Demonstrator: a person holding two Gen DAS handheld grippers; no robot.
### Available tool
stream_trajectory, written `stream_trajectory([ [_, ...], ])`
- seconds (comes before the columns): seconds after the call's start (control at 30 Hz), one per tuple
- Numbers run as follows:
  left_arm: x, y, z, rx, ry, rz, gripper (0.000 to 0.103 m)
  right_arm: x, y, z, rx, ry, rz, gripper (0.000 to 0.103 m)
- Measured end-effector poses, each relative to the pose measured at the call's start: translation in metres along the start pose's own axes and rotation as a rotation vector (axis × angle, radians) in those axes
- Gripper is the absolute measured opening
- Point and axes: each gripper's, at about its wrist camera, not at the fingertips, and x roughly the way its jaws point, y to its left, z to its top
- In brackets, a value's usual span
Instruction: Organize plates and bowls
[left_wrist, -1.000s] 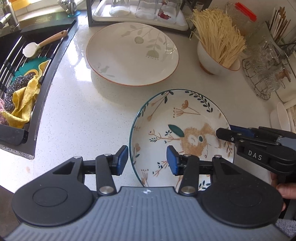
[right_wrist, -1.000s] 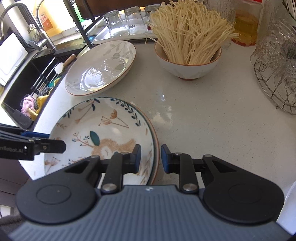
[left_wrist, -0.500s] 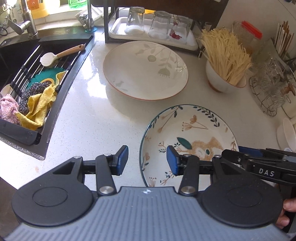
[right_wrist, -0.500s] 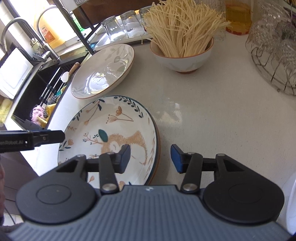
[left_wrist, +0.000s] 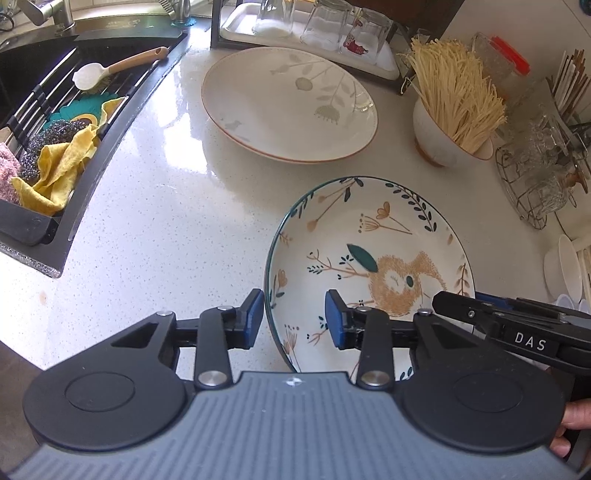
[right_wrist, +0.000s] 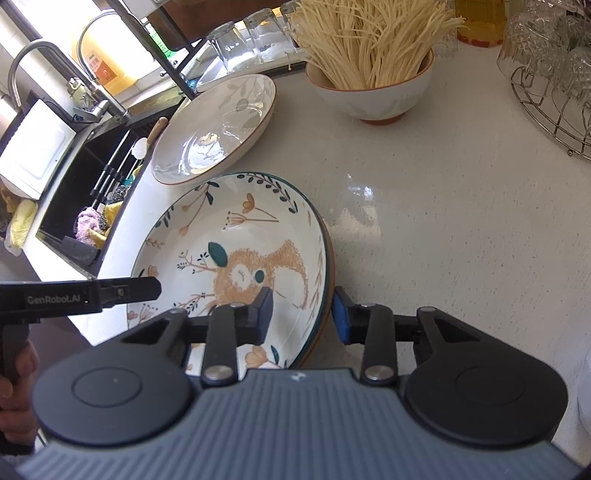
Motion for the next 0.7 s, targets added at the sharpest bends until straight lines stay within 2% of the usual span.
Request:
stream_trajectory([
  [0.43, -0.01, -0.005, -0.007, -0.005, -0.023, 0.018, 0.042, -0.005, -0.003, -0.003, 0.008, -0.002, 0.021, 0.037],
  [0.7, -0.031, -0.012, -0.008, 0.012, -0.081, 0.053, 0.042, -0.022, -0.004, 0.003, -0.025, -0.073, -0.001, 0.037],
])
